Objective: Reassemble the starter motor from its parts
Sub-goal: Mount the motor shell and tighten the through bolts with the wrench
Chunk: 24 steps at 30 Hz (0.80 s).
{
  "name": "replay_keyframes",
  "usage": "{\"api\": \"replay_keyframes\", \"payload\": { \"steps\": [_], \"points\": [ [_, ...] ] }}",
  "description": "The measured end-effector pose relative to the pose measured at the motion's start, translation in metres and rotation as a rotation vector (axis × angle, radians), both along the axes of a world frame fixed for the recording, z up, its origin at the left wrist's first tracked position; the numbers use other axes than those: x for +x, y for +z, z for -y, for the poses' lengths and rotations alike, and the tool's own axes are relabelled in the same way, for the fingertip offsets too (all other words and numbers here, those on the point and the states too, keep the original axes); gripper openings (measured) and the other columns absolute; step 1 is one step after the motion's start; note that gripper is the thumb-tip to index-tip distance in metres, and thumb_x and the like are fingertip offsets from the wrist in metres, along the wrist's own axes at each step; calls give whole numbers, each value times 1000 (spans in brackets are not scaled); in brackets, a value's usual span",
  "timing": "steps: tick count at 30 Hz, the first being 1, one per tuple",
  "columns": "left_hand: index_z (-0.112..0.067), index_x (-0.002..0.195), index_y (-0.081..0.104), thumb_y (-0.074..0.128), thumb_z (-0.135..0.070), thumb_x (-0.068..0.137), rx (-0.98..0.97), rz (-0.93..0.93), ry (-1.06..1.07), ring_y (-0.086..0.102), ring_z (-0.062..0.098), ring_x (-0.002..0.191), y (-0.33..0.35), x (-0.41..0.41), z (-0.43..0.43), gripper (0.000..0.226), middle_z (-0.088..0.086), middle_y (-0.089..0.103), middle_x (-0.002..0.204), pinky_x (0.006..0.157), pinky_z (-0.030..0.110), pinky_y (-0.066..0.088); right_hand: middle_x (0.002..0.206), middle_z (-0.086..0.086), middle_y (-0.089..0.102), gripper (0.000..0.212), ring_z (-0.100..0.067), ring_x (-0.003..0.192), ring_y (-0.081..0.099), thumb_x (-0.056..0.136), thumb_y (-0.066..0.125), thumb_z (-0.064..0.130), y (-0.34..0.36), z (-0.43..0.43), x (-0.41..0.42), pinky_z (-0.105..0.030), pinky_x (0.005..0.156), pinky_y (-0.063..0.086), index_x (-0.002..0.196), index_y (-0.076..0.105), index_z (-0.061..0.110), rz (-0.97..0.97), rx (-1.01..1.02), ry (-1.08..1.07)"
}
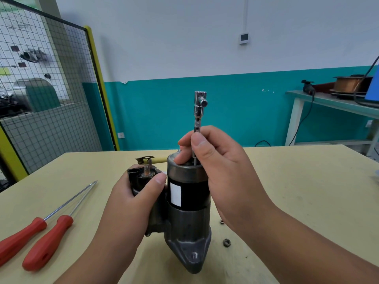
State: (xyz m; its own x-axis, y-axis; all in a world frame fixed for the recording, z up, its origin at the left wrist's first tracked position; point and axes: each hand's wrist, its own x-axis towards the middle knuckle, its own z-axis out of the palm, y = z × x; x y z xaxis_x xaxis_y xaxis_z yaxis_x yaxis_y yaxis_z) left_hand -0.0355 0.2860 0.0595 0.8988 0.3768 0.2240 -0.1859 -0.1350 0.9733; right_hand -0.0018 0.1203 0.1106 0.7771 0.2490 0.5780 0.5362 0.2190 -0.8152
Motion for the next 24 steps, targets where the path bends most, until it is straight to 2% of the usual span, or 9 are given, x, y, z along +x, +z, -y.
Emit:
{"api": "replay_keyframes", "payload": {
  "steps": [6, 11, 13, 19, 24],
  "points": [
    [-44, 103, 74, 70, -77, 57, 9, -1, -1, 79, 34, 88, -1, 1, 0, 57, -2, 80, 95, 44, 34, 53, 84, 6, 76, 20, -5, 86, 69, 100, 52, 41, 0, -1, 0, -13, 80, 52, 94, 69, 33, 16, -4, -17],
    [-45, 102, 74, 71, -77, 58, 16, 9, -1, 79, 34, 91, -2, 1, -1, 55, -3, 81, 96, 55, 49, 61, 84, 6, 76, 18, -5, 88, 70, 100, 52, 39, 0, 0, 0, -12, 81, 51, 97, 69, 35, 13, 0, -8],
    [-46, 102, 74, 71, -76, 58, 13, 14, -4, 79, 32, 92, -2, 2, -1, 53, -4, 81, 97, 57, 50, 63, 84, 6, 76, 18, -5, 87, 70, 100, 52, 38, 0, 0, 0, -12, 81, 52, 97, 69, 34, 8, 2, 1],
    [-47, 103, 73, 70, -78, 58, 10, 7, -3, 78, 31, 91, -1, 1, -1, 54, -5, 81, 97, 47, 33, 55, 83, 6, 75, 17, -5, 84, 70, 100, 53, 36, 0, 1, -1, -13, 78, 52, 98, 70, 30, -3, 9, 11],
    [-44, 100, 74, 70, -76, 59, 7, 23, -6, 77, 29, 82, -2, 2, -2, 52, -4, 80, 91, 41, 27, 50, 83, 7, 75, 17, -5, 85, 70, 99, 53, 37, 0, 1, -2, -12, 79, 52, 97, 69, 31, -3, -1, 2]
  ]
}}
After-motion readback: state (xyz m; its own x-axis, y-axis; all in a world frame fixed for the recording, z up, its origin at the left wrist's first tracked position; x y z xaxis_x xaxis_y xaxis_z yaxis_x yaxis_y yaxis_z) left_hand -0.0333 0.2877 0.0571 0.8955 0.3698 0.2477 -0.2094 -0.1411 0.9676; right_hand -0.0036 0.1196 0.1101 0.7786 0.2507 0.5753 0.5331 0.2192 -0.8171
